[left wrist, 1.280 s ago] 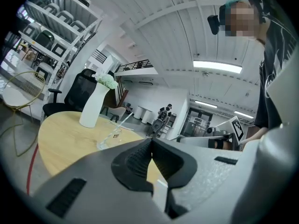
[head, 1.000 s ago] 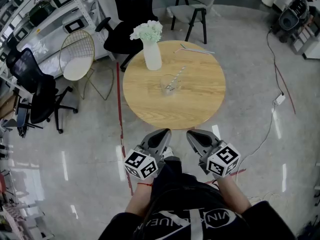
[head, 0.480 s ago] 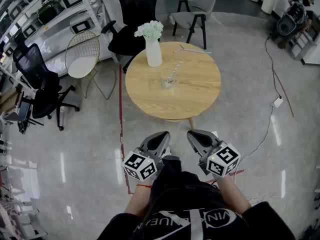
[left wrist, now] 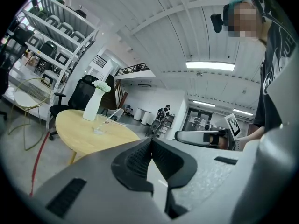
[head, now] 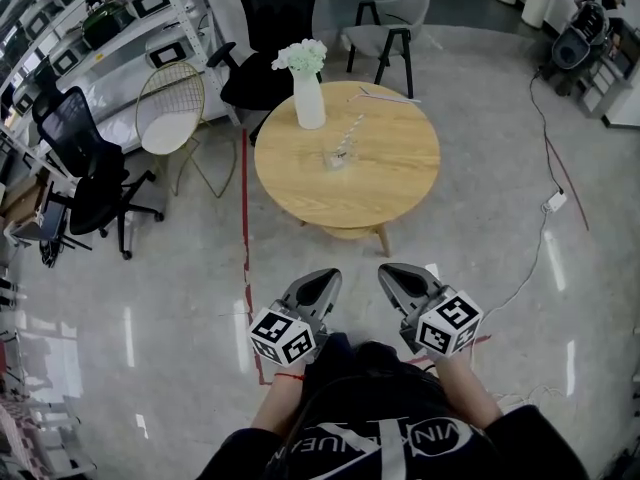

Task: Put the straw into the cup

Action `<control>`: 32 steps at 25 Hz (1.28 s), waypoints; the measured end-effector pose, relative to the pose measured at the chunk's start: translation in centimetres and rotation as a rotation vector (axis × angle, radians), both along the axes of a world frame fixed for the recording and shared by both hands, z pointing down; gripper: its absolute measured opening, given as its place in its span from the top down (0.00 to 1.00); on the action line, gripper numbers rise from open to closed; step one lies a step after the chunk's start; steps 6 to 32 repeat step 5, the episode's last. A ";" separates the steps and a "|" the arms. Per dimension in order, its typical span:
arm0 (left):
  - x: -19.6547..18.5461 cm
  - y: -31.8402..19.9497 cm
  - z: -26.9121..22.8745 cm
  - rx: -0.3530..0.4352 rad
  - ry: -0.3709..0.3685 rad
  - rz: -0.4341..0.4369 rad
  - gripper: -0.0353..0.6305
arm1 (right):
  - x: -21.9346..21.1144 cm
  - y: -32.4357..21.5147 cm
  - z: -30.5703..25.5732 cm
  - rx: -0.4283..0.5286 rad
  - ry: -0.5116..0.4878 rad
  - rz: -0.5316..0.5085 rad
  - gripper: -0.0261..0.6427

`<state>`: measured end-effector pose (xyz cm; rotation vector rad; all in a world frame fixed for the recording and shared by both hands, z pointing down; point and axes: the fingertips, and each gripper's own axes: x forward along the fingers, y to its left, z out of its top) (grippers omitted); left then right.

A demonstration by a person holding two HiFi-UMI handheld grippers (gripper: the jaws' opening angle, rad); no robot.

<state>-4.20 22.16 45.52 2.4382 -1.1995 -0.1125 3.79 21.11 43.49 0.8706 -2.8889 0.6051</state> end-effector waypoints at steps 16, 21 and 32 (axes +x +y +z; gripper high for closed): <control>-1.0 -0.3 -2.0 0.032 -0.009 0.007 0.94 | -1.0 0.0 -1.3 0.005 -0.026 0.012 0.96; -1.0 -0.3 -2.0 0.032 -0.009 0.007 0.94 | -1.0 0.0 -1.3 0.005 -0.026 0.012 0.96; -1.0 -0.3 -2.0 0.032 -0.009 0.007 0.94 | -1.0 0.0 -1.3 0.005 -0.026 0.012 0.96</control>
